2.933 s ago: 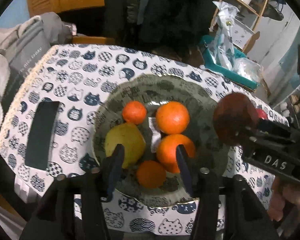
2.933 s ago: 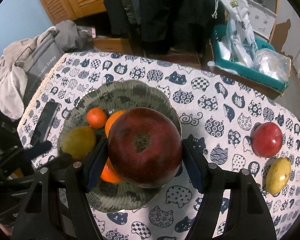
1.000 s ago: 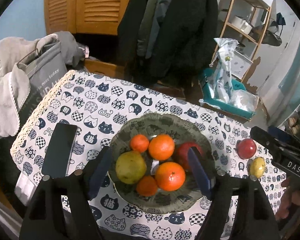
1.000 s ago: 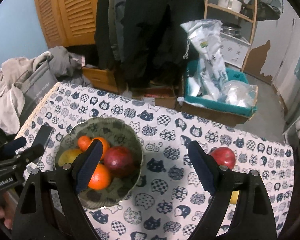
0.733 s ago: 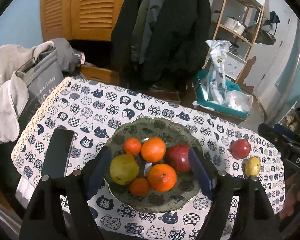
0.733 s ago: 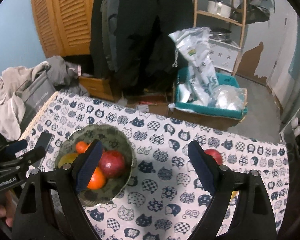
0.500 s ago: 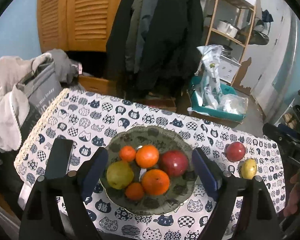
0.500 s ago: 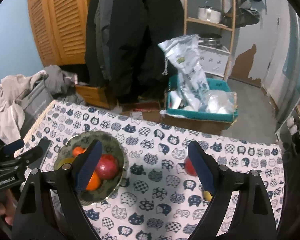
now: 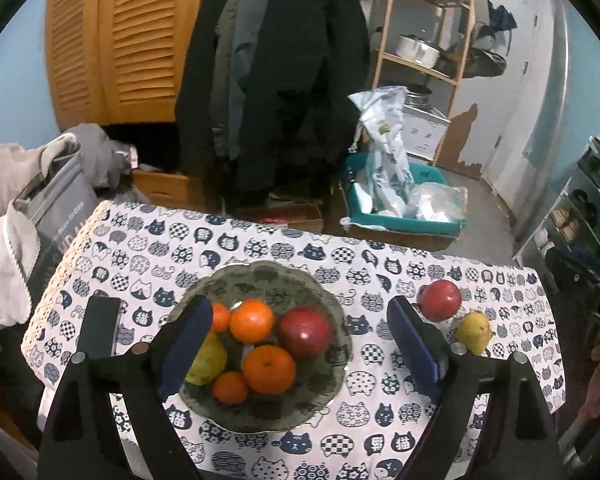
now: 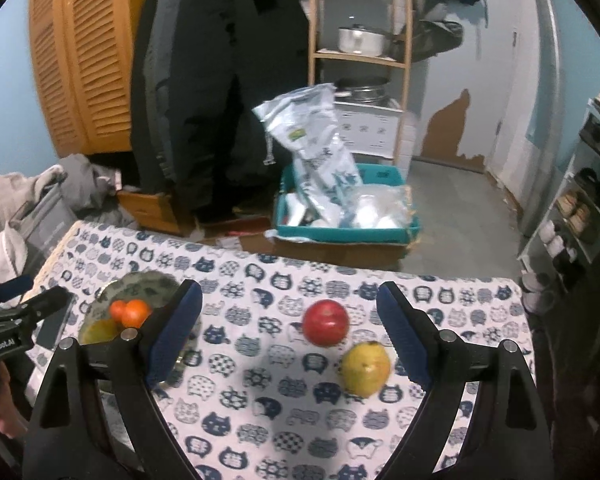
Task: Organize fruits
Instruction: 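Withdraw both tools from the bowl toward the red apple and yellow pear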
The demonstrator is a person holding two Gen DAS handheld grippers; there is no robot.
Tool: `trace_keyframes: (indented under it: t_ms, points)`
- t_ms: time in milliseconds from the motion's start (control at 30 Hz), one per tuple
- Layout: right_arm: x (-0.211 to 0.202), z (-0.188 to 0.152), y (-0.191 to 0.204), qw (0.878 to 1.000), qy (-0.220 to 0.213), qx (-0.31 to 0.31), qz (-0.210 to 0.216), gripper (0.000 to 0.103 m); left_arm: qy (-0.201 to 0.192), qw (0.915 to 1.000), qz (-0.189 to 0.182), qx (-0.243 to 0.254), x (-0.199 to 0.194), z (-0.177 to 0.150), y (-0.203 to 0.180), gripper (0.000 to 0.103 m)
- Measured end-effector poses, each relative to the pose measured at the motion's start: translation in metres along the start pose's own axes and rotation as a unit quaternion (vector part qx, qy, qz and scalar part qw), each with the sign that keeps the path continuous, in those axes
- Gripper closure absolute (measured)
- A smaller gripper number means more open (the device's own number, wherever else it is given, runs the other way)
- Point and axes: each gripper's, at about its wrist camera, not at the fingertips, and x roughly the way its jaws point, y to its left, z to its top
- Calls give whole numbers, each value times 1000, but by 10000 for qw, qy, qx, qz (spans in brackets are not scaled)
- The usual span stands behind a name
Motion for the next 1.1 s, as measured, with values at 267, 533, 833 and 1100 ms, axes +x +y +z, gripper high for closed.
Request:
trace_keyframes:
  t_ms: [267,533,833,1100]
  points:
    - [-7,-13,-40,9994,43,232,-271,15,8,9996,-111,278,1,2,-33,13]
    - [-11,-26,-68,9981,114,387,-458,15,73,9984,-184,520,10,1,-59,12]
    - [-3,-38,-91,9965,306,549,-553,15,230,9963,-244,792,29,-3,-88,12]
    - [23,-51,-101,9945,639,639,-531,15,524,9930,-147,1048,61,-14,-108,12]
